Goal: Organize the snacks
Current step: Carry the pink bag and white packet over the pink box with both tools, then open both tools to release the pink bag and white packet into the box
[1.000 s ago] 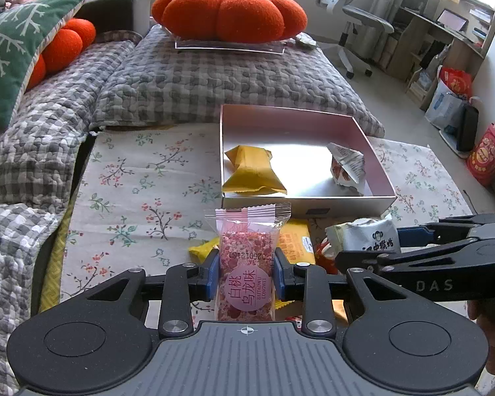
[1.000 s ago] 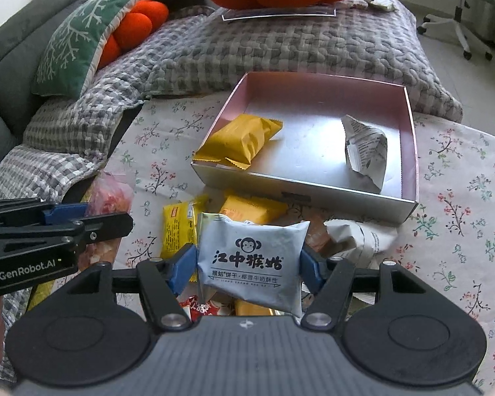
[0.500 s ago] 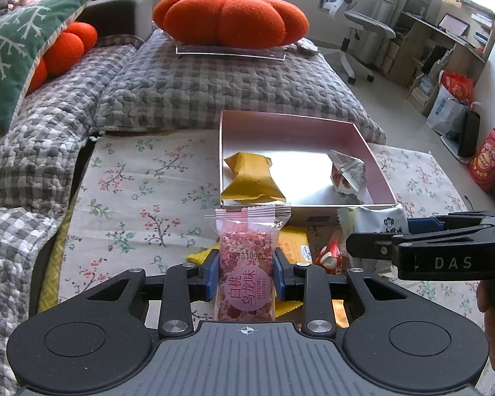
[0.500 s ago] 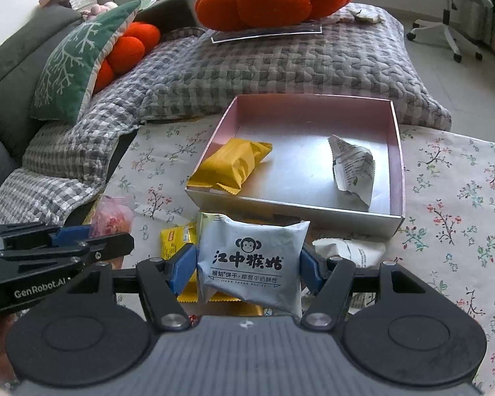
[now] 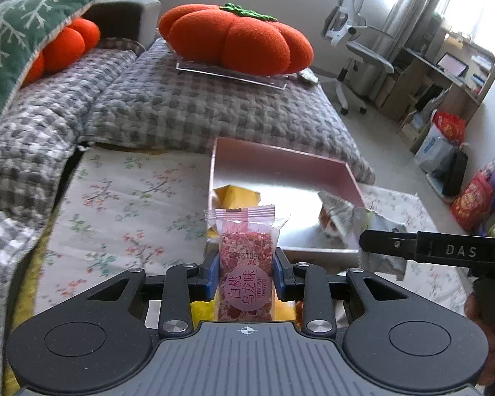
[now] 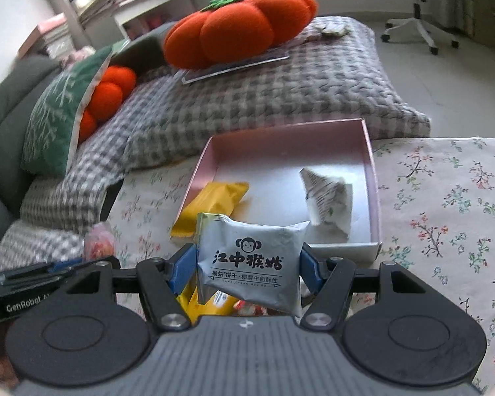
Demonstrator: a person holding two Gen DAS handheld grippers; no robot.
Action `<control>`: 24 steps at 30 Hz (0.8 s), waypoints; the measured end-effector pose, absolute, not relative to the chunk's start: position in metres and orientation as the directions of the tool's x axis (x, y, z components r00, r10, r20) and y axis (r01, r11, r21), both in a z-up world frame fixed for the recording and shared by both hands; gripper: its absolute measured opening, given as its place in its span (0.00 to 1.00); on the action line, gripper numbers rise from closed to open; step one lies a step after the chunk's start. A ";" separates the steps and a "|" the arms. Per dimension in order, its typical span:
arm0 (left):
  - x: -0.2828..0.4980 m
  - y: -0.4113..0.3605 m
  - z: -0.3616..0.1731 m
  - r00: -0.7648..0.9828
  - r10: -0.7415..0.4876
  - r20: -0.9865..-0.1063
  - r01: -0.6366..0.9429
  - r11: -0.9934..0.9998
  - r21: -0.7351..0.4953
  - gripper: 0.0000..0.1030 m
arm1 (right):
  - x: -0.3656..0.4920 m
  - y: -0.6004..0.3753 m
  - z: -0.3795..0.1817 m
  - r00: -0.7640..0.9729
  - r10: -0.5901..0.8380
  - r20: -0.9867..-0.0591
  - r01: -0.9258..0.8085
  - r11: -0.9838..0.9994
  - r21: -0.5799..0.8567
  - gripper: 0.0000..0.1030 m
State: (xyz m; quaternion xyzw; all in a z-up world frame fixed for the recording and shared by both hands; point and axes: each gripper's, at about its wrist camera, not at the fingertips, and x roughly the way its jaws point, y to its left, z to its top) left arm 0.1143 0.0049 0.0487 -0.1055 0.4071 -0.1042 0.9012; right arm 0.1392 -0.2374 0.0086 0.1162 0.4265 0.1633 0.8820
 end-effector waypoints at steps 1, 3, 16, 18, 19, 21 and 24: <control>0.119 0.002 0.049 0.652 -0.283 -0.704 0.105 0.953 -0.285 0.29 | 0.142 -0.239 0.008 0.587 0.387 -0.711 -0.179 0.919 0.352 0.60; 0.130 -0.005 0.051 0.663 -0.300 -0.686 0.115 0.946 -0.302 0.29 | 0.147 -0.241 0.006 0.592 0.385 -0.708 -0.161 0.918 0.364 0.60; 0.218 -0.048 0.015 0.648 -0.350 -0.677 0.141 0.928 -0.344 0.29 | 0.194 -0.257 -0.026 0.597 0.360 -0.717 -0.028 0.903 0.430 0.60; 0.226 -0.049 0.008 0.650 -0.356 -0.671 0.138 0.924 -0.357 0.29 | 0.199 -0.255 -0.033 0.592 0.352 -0.725 -0.020 0.906 0.423 0.60; 0.229 -0.050 0.003 0.645 -0.356 -0.676 0.139 0.925 -0.354 0.29 | 0.201 -0.254 -0.035 0.591 0.352 -0.726 -0.020 0.906 0.423 0.60; 0.232 -0.052 -0.006 0.630 -0.330 -0.703 0.119 0.936 -0.332 0.30 | 0.205 -0.252 -0.035 0.592 0.355 -0.723 -0.024 0.905 0.424 0.61; 0.229 -0.043 -0.004 0.639 -0.321 -0.699 0.094 0.935 -0.343 0.36 | 0.206 -0.251 -0.038 0.595 0.355 -0.721 -0.013 0.901 0.433 0.62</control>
